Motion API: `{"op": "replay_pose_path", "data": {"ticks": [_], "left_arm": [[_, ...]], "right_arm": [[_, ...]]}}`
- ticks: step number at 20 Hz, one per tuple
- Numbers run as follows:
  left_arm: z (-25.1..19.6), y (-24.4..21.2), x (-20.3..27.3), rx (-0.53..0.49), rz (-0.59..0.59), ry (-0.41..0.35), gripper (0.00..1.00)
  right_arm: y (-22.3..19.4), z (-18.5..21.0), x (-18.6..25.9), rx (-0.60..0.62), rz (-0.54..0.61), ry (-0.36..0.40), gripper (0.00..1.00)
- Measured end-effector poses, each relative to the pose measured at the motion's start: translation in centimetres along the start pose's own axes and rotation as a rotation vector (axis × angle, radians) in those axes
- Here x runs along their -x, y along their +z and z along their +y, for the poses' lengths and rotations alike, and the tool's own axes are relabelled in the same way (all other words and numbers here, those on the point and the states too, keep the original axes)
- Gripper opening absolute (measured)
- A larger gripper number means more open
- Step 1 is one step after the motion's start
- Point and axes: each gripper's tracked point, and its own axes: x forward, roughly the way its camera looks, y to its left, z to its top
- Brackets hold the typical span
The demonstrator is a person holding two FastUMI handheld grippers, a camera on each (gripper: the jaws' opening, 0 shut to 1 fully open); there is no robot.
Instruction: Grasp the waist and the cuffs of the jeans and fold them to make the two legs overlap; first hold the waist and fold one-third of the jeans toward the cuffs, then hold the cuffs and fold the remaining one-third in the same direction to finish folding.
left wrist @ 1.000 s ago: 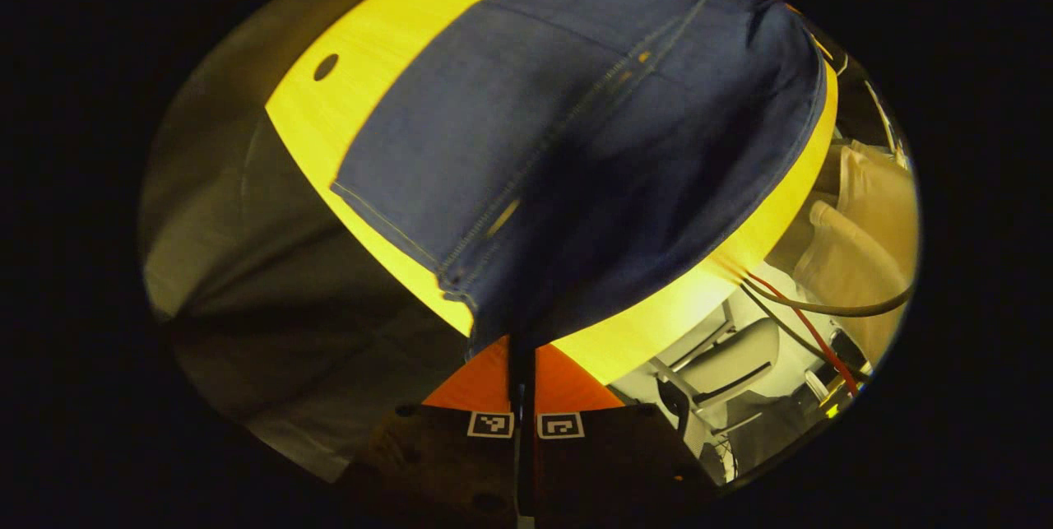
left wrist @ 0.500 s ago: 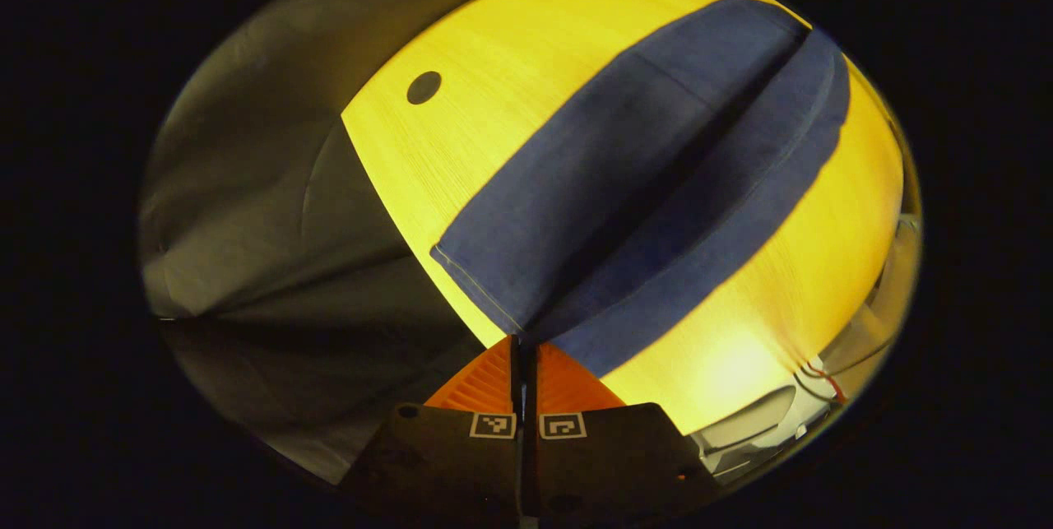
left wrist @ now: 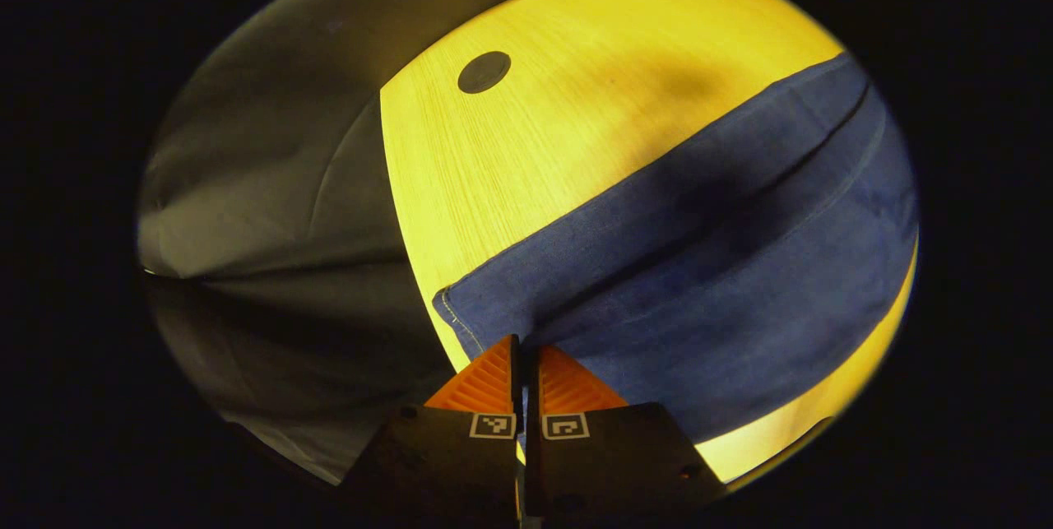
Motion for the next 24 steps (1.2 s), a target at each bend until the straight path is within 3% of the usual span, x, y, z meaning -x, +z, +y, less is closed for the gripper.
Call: {"op": "replay_pose_path", "data": {"ticks": [3, 4, 6, 9, 10, 12, 16, 20, 24], "left_arm": [[0.9, 0.6, 0.1, 0.071, -0.056, 0.094, 0.0], [1.3, 0.7, 0.9, 0.109, -0.075, 0.12, 0.23], [1.7, 0.9, 2.3, 0.188, -0.133, 0.146, 0.54], [3.8, 0.8, 4.8, 0.25, -0.193, 0.219, 1.0], [4.2, 0.6, 5.1, 0.267, -0.197, 0.229, 0.94], [5.3, -0.3, 5.6, 0.322, -0.22, 0.273, 0.95], [5.2, -2.0, 3.6, 0.512, -0.318, 0.239, 0.95], [4.7, -0.8, 3.3, 0.732, -0.473, 0.08, 0.96], [4.8, -1.3, 2.7, 0.787, -0.502, 0.061, 0.96]], "right_arm": [[0.0, 0.0, -0.1, -0.025, -0.006, 0.033, 0.05], [0.2, -0.2, 0.2, -0.061, -0.006, 0.048, 0.06], [0.9, -0.3, 0.9, -0.144, -0.025, 0.09, 0.11], [1.6, -1.8, 2.7, -0.215, -0.064, 0.119, 0.32], [1.9, -2.6, 3.4, -0.231, -0.092, 0.126, 0.54], [1.7, -5.3, 4.9, -0.271, -0.126, 0.086, 0.98], [-1.5, -10.1, 7.9, -0.379, -0.164, 0.019, 0.98], [-6.9, -13.2, 7.0, -0.474, -0.106, 0.005, 0.98], [-10.7, -14.1, 6.1, -0.532, -0.049, 0.004, 0.95]]}}
